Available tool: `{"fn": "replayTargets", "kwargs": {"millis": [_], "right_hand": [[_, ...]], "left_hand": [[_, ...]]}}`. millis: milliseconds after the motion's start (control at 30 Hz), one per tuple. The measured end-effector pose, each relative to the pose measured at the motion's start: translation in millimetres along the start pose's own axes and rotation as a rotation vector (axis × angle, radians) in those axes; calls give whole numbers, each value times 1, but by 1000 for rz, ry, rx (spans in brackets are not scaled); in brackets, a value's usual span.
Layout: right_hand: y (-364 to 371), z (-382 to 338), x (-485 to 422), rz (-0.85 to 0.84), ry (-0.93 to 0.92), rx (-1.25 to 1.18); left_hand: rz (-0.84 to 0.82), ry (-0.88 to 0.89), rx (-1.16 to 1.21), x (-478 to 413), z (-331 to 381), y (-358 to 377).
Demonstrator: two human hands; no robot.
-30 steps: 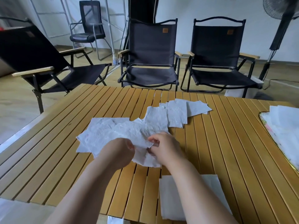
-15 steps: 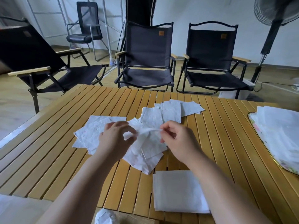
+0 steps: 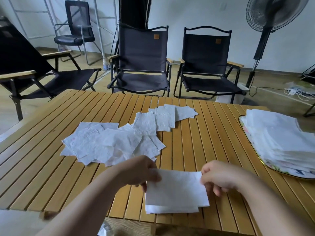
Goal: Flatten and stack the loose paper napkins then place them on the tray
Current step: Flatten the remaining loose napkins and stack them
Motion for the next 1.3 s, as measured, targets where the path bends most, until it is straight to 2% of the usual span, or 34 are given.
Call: {"fn": "replayTargets", "kwargs": {"millis": [33, 100, 200, 267, 300, 400, 500, 700, 767, 967, 1100, 1233, 1300], "right_hand": [[3, -1, -4, 5, 30, 49], [4, -9, -11, 134, 39, 112], [6, -35, -16, 398, -69, 18], [16, -57, -21, 428, -139, -63], [24, -67, -25, 414, -169, -93], [47, -97, -39, 376, -276, -143], [68, -123, -48, 411, -387, -171], [103, -167, -56, 600, -438, -206], [107, -172, -59, 633, -429, -230], [86, -157, -60, 697, -473, -339], [60, -141, -55, 698, -516, -465], [37, -122, -44, 643, -545, -470], [27, -110, -38, 642, -541, -460]], "left_hand": [[-12, -24, -40, -1, 0, 1], [51, -62, -102, -4, -5, -5], [373, -105, -92, -11, -23, -31], [595, -138, -150, -10, -42, -49], [645, -157, -193, -11, -53, -54], [664, -211, -295, -15, -79, -61], [685, -236, -277, -21, -91, -61], [928, -119, -114, -24, -97, -66], [945, -105, -143, -22, -96, -69], [857, 7, -197, -8, -73, -77], [801, -40, -238, -4, -65, -74], [800, -28, -159, -1, -60, -72], [750, 22, -36, 2, -55, -72]]}}
Point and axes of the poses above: each hand's wrist, its own x-axis away from the middle knuckle, its own y-axis out of the palm, z = x × y, the point moved 2 cm from there along -x, towards the middle knuckle, and after that the axes turned 7 degrees about z, right-handed, at the moved point
